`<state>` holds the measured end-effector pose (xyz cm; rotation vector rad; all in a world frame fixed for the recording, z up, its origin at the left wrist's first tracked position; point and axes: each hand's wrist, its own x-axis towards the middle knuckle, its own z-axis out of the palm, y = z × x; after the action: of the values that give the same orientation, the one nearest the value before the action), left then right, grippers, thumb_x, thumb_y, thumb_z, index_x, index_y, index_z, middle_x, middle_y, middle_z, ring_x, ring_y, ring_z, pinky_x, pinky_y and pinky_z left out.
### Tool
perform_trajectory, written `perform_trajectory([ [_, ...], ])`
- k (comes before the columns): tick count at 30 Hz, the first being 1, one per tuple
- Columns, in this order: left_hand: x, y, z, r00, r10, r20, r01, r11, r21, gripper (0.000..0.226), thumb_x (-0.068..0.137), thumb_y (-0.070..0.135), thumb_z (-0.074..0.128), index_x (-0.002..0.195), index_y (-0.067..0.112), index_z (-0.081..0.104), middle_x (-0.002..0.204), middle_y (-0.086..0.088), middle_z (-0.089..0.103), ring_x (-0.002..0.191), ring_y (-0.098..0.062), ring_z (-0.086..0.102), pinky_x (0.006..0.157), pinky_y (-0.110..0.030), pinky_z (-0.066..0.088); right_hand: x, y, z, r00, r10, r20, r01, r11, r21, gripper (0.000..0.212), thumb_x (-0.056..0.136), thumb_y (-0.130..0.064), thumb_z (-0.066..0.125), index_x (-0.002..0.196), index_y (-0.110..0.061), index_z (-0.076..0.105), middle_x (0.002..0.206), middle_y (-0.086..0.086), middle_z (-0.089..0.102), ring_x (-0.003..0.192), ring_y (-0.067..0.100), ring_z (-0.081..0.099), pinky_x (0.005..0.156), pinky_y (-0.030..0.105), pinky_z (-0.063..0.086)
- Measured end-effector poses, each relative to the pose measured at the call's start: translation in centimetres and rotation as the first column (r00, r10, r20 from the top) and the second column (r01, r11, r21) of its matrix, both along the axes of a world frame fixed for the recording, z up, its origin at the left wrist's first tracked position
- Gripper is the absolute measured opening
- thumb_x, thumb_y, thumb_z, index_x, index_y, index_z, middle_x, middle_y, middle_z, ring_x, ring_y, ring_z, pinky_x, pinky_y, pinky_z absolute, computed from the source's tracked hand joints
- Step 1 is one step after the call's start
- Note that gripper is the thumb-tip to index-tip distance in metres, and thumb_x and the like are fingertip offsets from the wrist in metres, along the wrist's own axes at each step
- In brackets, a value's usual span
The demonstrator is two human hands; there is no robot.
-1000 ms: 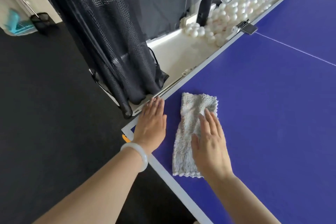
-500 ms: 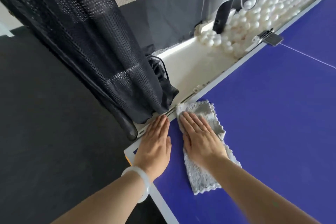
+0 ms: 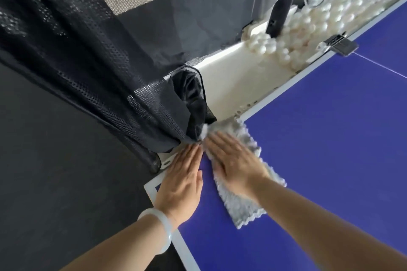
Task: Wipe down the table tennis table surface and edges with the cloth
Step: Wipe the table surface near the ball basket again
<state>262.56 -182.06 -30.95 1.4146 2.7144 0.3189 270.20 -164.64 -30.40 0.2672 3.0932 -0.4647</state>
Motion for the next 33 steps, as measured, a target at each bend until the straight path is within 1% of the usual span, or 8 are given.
perform_trajectory([
  [5, -0.2, 0.1, -0.3, 1.0, 0.006, 0.025, -0.006, 1.0, 0.004, 0.057, 0.102, 0.03, 0.018, 0.155, 0.01, 0.023, 0.163, -0.003, 0.017, 0.151, -0.014, 0.013, 0.122, -0.037, 0.018, -2.1, 7.4, 0.4, 0.869, -0.492, 0.053, 0.488, 0.87, 0.071, 0.068, 0.1, -0.05, 0.019, 0.159, -0.02, 0.004, 0.167, 0.002, -0.003, 0.153, 0.022, -0.008, 0.124, 0.04, -0.005],
  [12, 0.0, 0.0, -0.5, 1.0, 0.016, 0.008, -0.015, 0.999, -0.035, 0.06, 0.101, 0.033, 0.013, 0.156, 0.009, 0.021, 0.163, -0.004, 0.016, 0.151, -0.014, 0.012, 0.122, -0.037, 0.018, -0.9, 1.1, -0.1, 0.894, -0.437, -0.102, 0.43, 0.899, -0.084, 0.061, 0.1, -0.028, 0.012, 0.157, -0.006, 0.012, 0.166, 0.007, 0.004, 0.153, 0.016, -0.006, 0.123, 0.031, -0.009],
  [17, 0.0, -0.2, -0.3, 0.999, 0.013, 0.029, -0.012, 1.0, -0.021, 0.059, 0.101, 0.032, 0.015, 0.155, 0.009, 0.022, 0.163, -0.004, 0.016, 0.151, -0.015, 0.012, 0.121, -0.039, 0.019, 3.2, 2.5, -0.3, 0.941, -0.309, -0.141, 0.305, 0.951, -0.049, 0.053, 0.104, -0.021, 0.037, 0.155, -0.014, 0.027, 0.162, 0.001, 0.024, 0.149, 0.009, 0.007, 0.122, 0.024, -0.005],
  [20, 0.1, -0.1, -0.2, 0.999, 0.031, 0.044, -0.03, 0.999, -0.017, 0.06, 0.102, 0.034, 0.011, 0.156, 0.012, 0.018, 0.164, -0.001, 0.012, 0.151, -0.013, 0.009, 0.123, -0.036, 0.015, 5.8, 6.9, 0.0, 0.791, -0.594, -0.145, 0.591, 0.803, -0.068, 0.057, 0.097, -0.004, 0.039, 0.152, -0.019, 0.036, 0.159, 0.0, 0.033, 0.143, 0.002, 0.006, 0.114, 0.019, -0.007],
  [23, 0.1, 0.0, 0.0, 0.998, 0.028, 0.059, -0.028, 1.0, -0.004, 0.058, 0.102, 0.032, 0.017, 0.157, 0.012, 0.017, 0.164, -0.001, 0.012, 0.151, -0.013, 0.009, 0.124, -0.034, 0.012, 6.0, 6.9, 0.2, 0.609, -0.787, -0.1, 0.778, 0.617, -0.116, 0.058, 0.097, -0.004, 0.032, 0.153, -0.02, 0.033, 0.163, 0.0, 0.023, 0.153, 0.022, 0.005, 0.122, 0.034, 0.003],
  [27, 0.1, -0.2, 0.3, 0.998, 0.006, 0.07, -0.009, 0.999, 0.034, 0.054, 0.102, 0.022, 0.037, 0.153, 0.007, 0.027, 0.161, -0.006, 0.023, 0.15, -0.019, 0.019, 0.123, -0.039, 0.018, 4.7, -2.1, 0.0, 0.761, -0.637, -0.125, 0.604, 0.765, -0.223, 0.065, 0.095, -0.008, 0.025, 0.158, -0.024, 0.02, 0.165, -0.001, 0.012, 0.153, 0.016, -0.002, 0.125, 0.033, -0.001],
  [30, 0.0, -0.3, 0.4, 0.998, -0.009, 0.066, 0.004, 0.996, 0.085, 0.05, 0.1, 0.012, 0.044, 0.148, 0.0, 0.037, 0.156, -0.013, 0.033, 0.146, -0.026, 0.03, 0.119, -0.044, 0.027, 5.7, -8.6, -0.2, 0.889, -0.442, -0.117, 0.42, 0.891, -0.173, 0.071, 0.094, -0.008, 0.028, 0.159, -0.03, 0.01, 0.164, -0.004, 0.007, 0.152, 0.011, -0.006, 0.123, 0.029, -0.008],
  [33, -0.1, -0.7, 0.4, 0.991, -0.128, 0.032, 0.121, 0.981, 0.151, 0.046, 0.098, 0.007, 0.042, 0.143, -0.002, 0.045, 0.152, -0.016, 0.04, 0.143, -0.03, 0.035, 0.115, -0.05, 0.034, 8.2, -6.6, -0.2, 0.873, -0.47, -0.129, 0.454, 0.881, -0.133, 0.068, 0.095, -0.002, 0.033, 0.158, -0.024, 0.018, 0.163, -0.007, 0.01, 0.152, 0.009, 0.0, 0.123, 0.027, -0.007],
])
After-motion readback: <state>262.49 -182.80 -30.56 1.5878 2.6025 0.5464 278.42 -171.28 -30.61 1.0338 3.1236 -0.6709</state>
